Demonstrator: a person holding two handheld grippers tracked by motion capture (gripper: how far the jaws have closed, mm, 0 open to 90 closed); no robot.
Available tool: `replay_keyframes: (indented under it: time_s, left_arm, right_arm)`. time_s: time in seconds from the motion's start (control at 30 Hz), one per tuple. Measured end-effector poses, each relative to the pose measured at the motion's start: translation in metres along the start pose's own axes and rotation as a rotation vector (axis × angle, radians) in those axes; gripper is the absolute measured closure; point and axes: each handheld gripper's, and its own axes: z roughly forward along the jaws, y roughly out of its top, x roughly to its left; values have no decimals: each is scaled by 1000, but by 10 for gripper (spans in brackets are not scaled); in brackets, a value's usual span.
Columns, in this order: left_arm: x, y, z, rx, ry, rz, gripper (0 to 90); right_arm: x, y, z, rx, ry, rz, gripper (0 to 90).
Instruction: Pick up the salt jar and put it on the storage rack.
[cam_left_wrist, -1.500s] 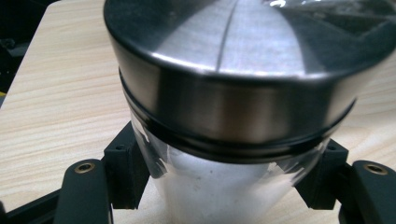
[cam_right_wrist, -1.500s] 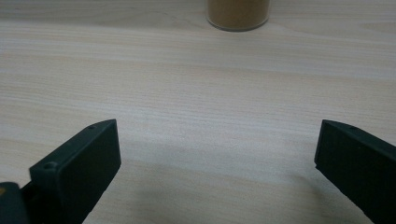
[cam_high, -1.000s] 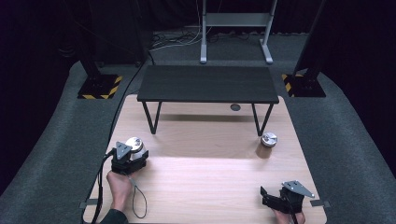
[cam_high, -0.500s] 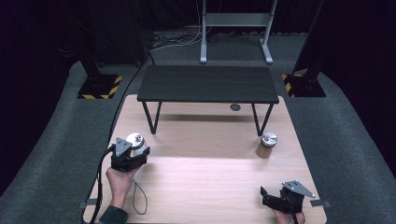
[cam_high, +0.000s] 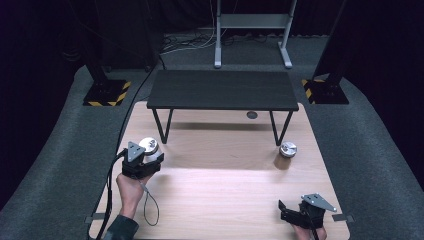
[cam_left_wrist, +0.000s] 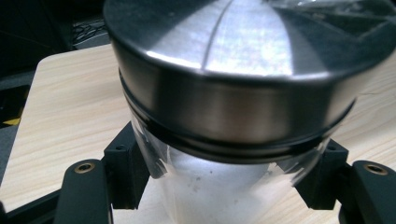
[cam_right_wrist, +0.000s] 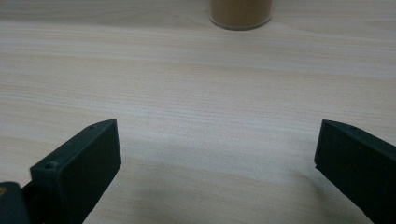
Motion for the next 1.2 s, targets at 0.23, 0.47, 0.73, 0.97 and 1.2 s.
replay_keyframes:
  time_s: [0.23,0.47,0.73,0.97,1.2]
  left_arm:
    - [0,9,3,4,-20,7,313]
    - [-1,14,5,11,-28,17,313]
    - [-1,23,8,14,-42,27,313]
    - [0,33,10,12,-62,31,313]
    - [2,43,13,8,-84,31,313]
  right_arm:
    - [1,-1,0,-3,-4,-2,0]
    - [0,-1,0,-5,0,-1,0]
    - [0,-1,0,-5,0,-1,0]
    - [0,-1,0,-3,3,-4,0]
    - [-1,0,0,-1,5,0,0]
